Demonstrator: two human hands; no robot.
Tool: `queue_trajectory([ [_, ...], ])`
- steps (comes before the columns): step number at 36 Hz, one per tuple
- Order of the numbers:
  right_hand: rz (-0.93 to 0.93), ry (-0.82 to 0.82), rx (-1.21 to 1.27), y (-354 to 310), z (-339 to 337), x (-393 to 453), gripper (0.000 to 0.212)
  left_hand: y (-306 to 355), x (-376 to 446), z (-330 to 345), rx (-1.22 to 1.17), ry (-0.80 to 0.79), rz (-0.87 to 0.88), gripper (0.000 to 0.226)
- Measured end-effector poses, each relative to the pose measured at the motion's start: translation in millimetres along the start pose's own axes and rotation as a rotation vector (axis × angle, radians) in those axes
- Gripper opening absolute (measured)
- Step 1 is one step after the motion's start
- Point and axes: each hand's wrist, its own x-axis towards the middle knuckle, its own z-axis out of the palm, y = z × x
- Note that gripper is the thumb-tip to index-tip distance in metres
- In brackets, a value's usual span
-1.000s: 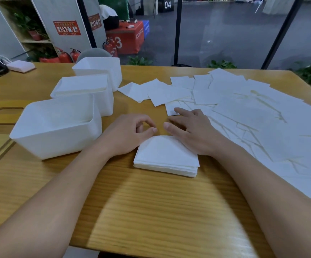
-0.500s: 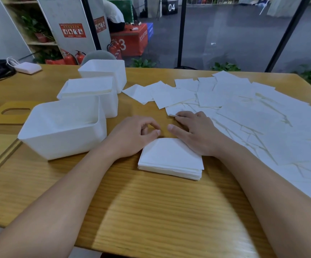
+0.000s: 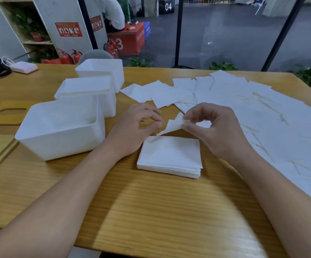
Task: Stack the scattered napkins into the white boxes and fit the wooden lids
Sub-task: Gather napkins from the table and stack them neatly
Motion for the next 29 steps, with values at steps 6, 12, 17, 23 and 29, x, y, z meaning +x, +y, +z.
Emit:
queue_trajectory([
  [6, -0.038, -0.009, 0.089, -2.4, 1.9, 2.7, 0.037, 6.0, -4.6, -1.5, -0.101, -0.023, 0.048, 0.042],
  [12, -0.049, -0.002, -0.131, -7.9, 6.7, -2.7, 0.026, 17.2, -10.4, -6.5, -0.159, -0.161, 0.119, 0.059],
  [17, -0.067, 0.043, -0.205, -10.7, 17.9, -5.3, 0.038, 25.1, -14.0, -0.1, -0.116, -0.041, 0.096, 0.027],
  [23, -0.057, 0.019, -0.298, -12.5, 17.9, -5.0, 0.022, 20.1, -8.1, 4.0, -0.162, 0.107, 0.155, 0.003],
  [29, 0.016, 0.125, -0.215, -14.1, -1.6, 1.5, 0.004, 21.6, -6.4, -2.0, -0.436, 0.278, 0.054, 0.005],
])
